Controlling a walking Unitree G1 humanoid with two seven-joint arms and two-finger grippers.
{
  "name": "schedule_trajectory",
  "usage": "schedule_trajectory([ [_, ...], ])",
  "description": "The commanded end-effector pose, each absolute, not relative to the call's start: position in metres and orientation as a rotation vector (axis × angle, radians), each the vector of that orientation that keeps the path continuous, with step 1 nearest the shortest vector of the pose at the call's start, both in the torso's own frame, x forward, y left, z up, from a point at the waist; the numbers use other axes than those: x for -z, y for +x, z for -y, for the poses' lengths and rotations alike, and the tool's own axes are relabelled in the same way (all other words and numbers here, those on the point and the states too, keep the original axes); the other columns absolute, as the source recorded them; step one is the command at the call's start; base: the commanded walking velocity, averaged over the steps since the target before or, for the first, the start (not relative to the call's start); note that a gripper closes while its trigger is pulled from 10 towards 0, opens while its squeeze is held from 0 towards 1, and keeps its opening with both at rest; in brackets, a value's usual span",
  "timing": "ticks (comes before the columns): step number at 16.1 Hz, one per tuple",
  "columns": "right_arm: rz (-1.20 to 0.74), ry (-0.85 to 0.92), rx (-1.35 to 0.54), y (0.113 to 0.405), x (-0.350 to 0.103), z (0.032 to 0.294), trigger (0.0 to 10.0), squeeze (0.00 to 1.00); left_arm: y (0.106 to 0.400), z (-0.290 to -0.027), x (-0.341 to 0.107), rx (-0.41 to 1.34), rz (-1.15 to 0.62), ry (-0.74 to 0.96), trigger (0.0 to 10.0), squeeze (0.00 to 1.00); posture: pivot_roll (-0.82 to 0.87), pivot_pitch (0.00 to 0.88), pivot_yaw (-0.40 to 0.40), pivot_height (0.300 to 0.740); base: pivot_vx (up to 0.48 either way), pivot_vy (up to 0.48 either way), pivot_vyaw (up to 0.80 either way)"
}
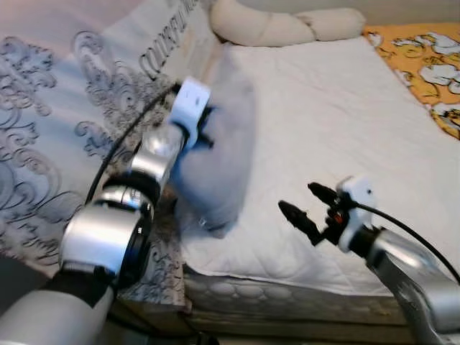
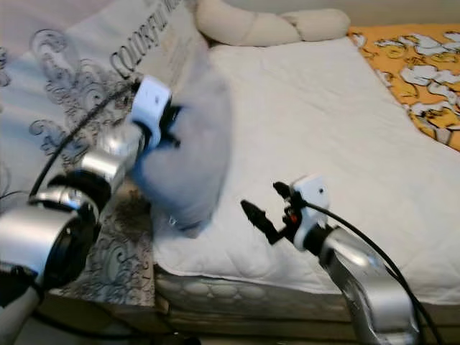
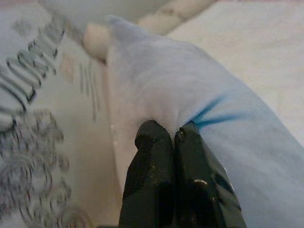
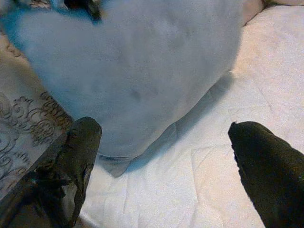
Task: Clean up the room
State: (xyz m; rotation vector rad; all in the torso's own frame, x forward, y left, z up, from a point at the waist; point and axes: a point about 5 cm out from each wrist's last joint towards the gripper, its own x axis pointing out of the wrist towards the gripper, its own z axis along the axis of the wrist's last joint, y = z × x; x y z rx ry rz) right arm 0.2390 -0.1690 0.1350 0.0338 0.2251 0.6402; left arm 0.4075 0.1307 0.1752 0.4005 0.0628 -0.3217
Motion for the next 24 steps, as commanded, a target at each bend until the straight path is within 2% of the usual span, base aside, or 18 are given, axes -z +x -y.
schedule_trajectory([
  [1,-0.219,0.033,-0.645,0.235,-0.141,0.169,10.0,1.0,0.408,-0.138,-0.173,0.277,-0.071,0.442,10.0,0.0,-0.28,0.029,0.117,0.74,0.0,0.0,0.0],
  [5,-0.253,0.022,-0.631,0.225,-0.139,0.167,10.0,1.0,0.4,-0.146,-0.148,0.223,-0.153,0.525,10.0,0.0,-0.28,0.032,0.125,0.74,0.0,0.0,0.0],
  [6,-0.252,0.024,-0.631,0.226,-0.14,0.165,10.0,1.0,0.4,-0.153,-0.147,0.201,-0.169,0.554,10.0,0.04,-0.28,0.03,0.126,0.74,0.0,0.0,0.0],
  [7,-0.251,0.025,-0.629,0.227,-0.14,0.163,10.0,1.0,0.401,-0.161,-0.149,0.169,-0.175,0.575,10.0,0.69,-0.27,0.028,0.126,0.74,0.0,0.0,0.0],
  [8,-0.247,0.028,-0.633,0.229,-0.141,0.162,10.0,1.0,0.401,-0.171,-0.152,0.137,-0.192,0.606,10.0,1.0,-0.27,0.023,0.124,0.74,0.0,0.0,0.0],
  [11,-0.224,0.054,-0.659,0.233,-0.143,0.159,10.0,1.0,0.407,-0.188,-0.173,0.102,-0.154,0.624,10.0,1.0,-0.22,0.0,0.114,0.74,0.0,0.0,0.0],
  [15,-0.174,0.067,-0.733,0.243,-0.145,0.153,10.0,1.0,0.411,-0.186,-0.192,0.193,-0.105,0.481,10.0,1.0,-0.14,0.0,0.094,0.74,0.0,0.0,0.0],
  [17,-0.148,0.115,-0.735,0.251,-0.145,0.151,10.0,1.0,0.412,-0.172,-0.201,0.328,-0.063,0.294,10.0,1.0,-0.1,0.0,0.083,0.74,0.0,0.0,0.0],
  [18,-0.141,0.129,-0.736,0.254,-0.144,0.148,10.0,1.0,0.41,-0.161,-0.201,0.438,-0.049,0.242,10.0,1.0,-0.07,0.0,0.068,0.74,0.0,0.0,0.0],
  [19,-0.142,0.135,-0.744,0.254,-0.143,0.146,10.0,1.0,0.408,-0.159,-0.199,0.468,-0.047,0.236,10.0,1.0,-0.07,0.0,0.064,0.74,0.0,0.0,0.0],
  [21,-0.142,0.148,-0.751,0.254,-0.14,0.14,10.0,1.0,0.402,-0.159,-0.188,0.527,-0.028,0.233,10.0,1.0,-0.05,0.0,0.047,0.74,0.0,0.0,0.0],
  [23,-0.143,0.139,-0.669,0.257,-0.136,0.141,10.0,1.0,0.385,-0.158,-0.179,0.547,0.047,0.158,10.0,1.0,-0.03,0.0,0.036,0.74,0.0,0.0,0.0],
  [24,-0.156,0.14,-0.609,0.257,-0.133,0.143,10.0,1.0,0.366,-0.159,-0.171,0.515,0.067,0.119,10.0,1.0,-0.02,0.0,0.031,0.74,0.0,0.0,0.0],
])
